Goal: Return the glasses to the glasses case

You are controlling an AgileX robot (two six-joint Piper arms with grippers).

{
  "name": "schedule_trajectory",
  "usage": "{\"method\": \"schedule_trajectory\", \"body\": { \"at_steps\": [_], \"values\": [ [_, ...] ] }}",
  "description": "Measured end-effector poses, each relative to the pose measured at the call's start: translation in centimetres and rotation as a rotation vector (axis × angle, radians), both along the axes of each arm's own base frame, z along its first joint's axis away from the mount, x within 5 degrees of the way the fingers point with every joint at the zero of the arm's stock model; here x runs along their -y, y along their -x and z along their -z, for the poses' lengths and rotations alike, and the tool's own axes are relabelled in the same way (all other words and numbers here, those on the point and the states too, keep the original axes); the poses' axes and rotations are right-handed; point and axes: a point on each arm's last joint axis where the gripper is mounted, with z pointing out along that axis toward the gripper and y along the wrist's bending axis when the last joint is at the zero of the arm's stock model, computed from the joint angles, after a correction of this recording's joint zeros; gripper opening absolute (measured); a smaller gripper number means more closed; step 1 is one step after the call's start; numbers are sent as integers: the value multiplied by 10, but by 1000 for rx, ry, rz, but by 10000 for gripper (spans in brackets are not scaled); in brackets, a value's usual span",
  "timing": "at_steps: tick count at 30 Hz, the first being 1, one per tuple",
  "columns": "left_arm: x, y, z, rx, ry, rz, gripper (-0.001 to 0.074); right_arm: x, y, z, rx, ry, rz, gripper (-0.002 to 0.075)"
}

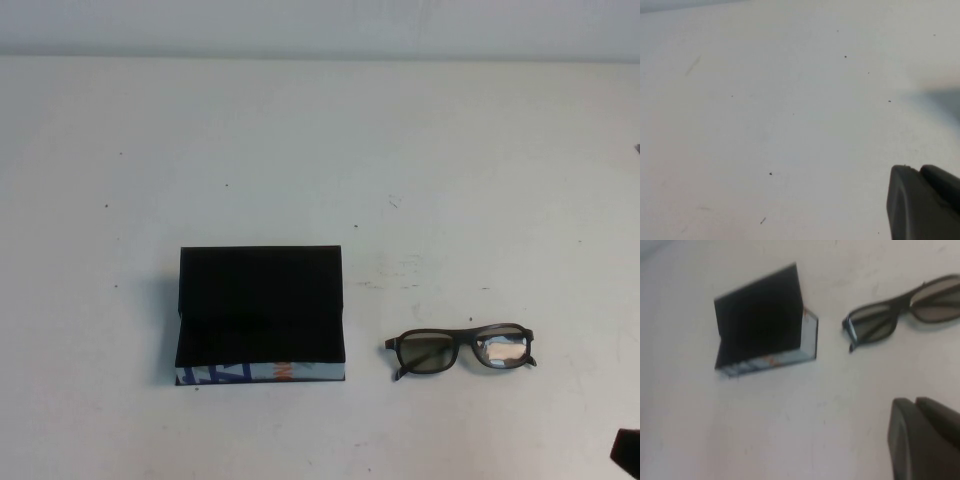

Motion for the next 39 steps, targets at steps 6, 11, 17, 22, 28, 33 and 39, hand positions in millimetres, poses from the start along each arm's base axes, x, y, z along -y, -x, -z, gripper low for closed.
{"method": "schedule_trajectory", "body": {
  "at_steps": [6, 11, 17, 22, 28, 33, 39],
  "values": [
    [0, 0, 0, 0, 0, 0, 1, -6, -24, -20, -147, 219, -242, -13],
    [0, 0, 0, 0, 0, 0, 1, -8, -51, -30, -200, 388, -432, -13],
    [0, 0, 0, 0, 0, 0, 1, -34, -89, -30, -131, 625, -719, -13],
    [0, 0, 0, 0, 0, 0, 1, -56, -124, -26, -71, 855, -896, -10],
    [0, 0, 0, 0, 0, 0, 1, -76, -164, -17, 95, 1060, -1175, 65],
    [0, 0, 0, 0, 0, 0, 1, -90, -195, -3, 157, 1133, -1303, 270],
    [0, 0, 0, 0, 0, 0, 1, -103, -224, 14, 176, 1156, -1351, 391]
  ]
}}
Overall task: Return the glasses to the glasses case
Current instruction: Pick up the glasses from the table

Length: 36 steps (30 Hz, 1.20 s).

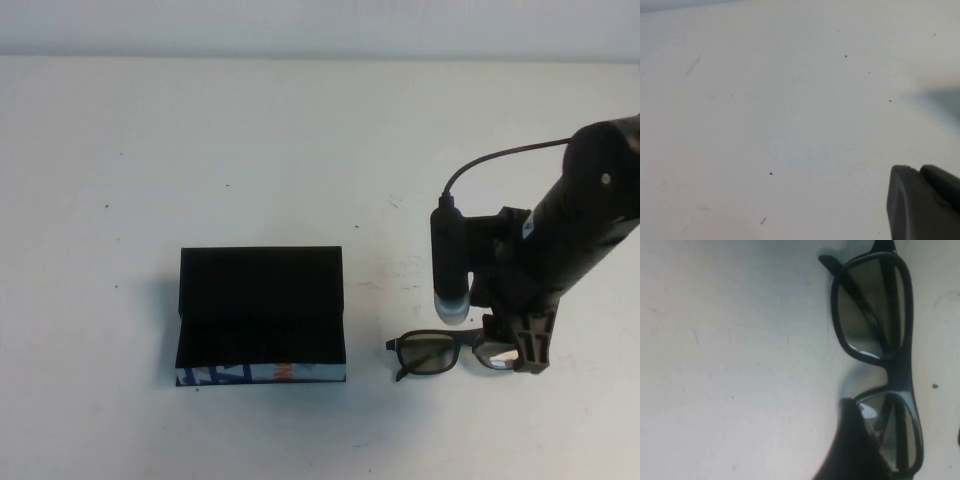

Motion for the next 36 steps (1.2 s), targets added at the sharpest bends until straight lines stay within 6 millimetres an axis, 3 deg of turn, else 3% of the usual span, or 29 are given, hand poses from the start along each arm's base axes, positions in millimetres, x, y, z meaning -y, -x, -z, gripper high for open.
{"method": "schedule_trajectory", "body": {
  "at_steps": [6, 15, 23, 36],
  "values": [
    [0, 0, 0, 0, 0, 0, 1, -7, -16, 25, -44, 39, -60, 391],
    [0, 0, 0, 0, 0, 0, 1, -16, -36, 40, -54, 61, -77, 391],
    [0, 0, 0, 0, 0, 0, 1, -16, -39, 53, -80, 90, -88, 379],
    [0, 0, 0, 0, 0, 0, 1, -16, -40, 55, -76, 105, -109, 377]
  ]
}}
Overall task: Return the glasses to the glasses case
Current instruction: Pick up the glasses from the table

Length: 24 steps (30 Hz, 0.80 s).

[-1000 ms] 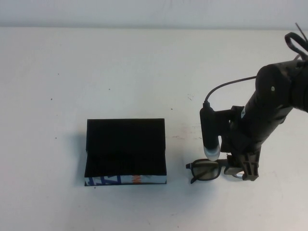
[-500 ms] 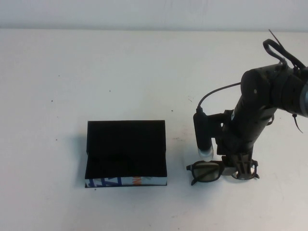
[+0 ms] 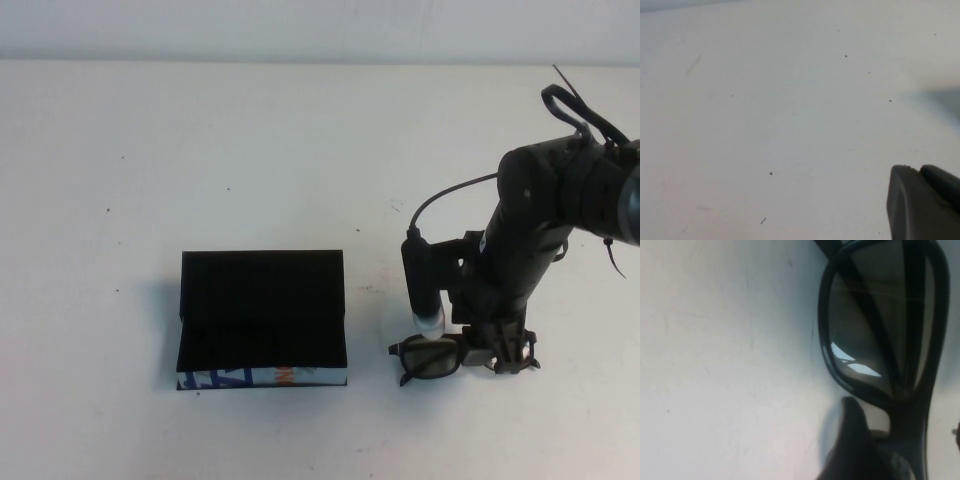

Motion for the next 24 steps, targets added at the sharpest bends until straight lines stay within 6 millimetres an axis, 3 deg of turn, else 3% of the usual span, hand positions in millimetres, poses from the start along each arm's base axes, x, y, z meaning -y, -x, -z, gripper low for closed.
{"method": "schedule_trajectory", "body": {
  "at_steps": [11, 24],
  "values": [
    [0, 0, 0, 0, 0, 0, 1, -1, -2, 11, -28, 17, -5, 362],
    [0, 0, 0, 0, 0, 0, 1, 2, 5, 7, -91, 43, -15, 66]
  ]
}}
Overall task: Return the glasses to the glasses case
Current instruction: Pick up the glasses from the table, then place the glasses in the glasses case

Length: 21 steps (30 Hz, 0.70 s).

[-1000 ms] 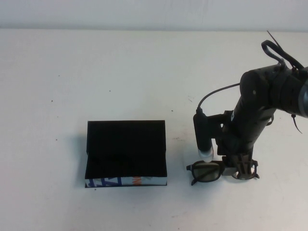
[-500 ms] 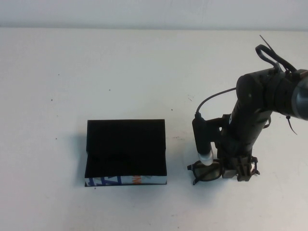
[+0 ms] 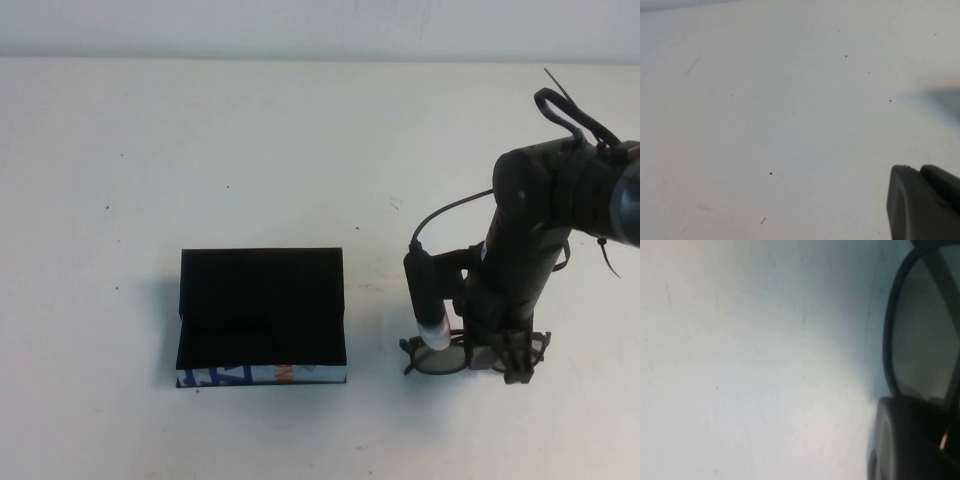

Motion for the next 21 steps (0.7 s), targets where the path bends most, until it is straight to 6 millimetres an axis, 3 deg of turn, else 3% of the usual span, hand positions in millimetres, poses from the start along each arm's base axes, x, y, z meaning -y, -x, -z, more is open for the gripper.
{"method": "schedule_trajectory", "body": {
  "at_steps": [6, 9, 16, 21],
  "values": [
    [0, 0, 0, 0, 0, 0, 1, 0, 11, -22, 2, -3, 10, 68],
    [0, 0, 0, 0, 0, 0, 1, -12, 22, -41, 25, -17, -27, 68],
    [0, 0, 0, 0, 0, 0, 1, -75, 29, -85, 97, -98, -139, 68],
    [0, 0, 0, 0, 0, 0, 1, -130, 19, -86, 135, -143, -204, 68]
  ]
}}
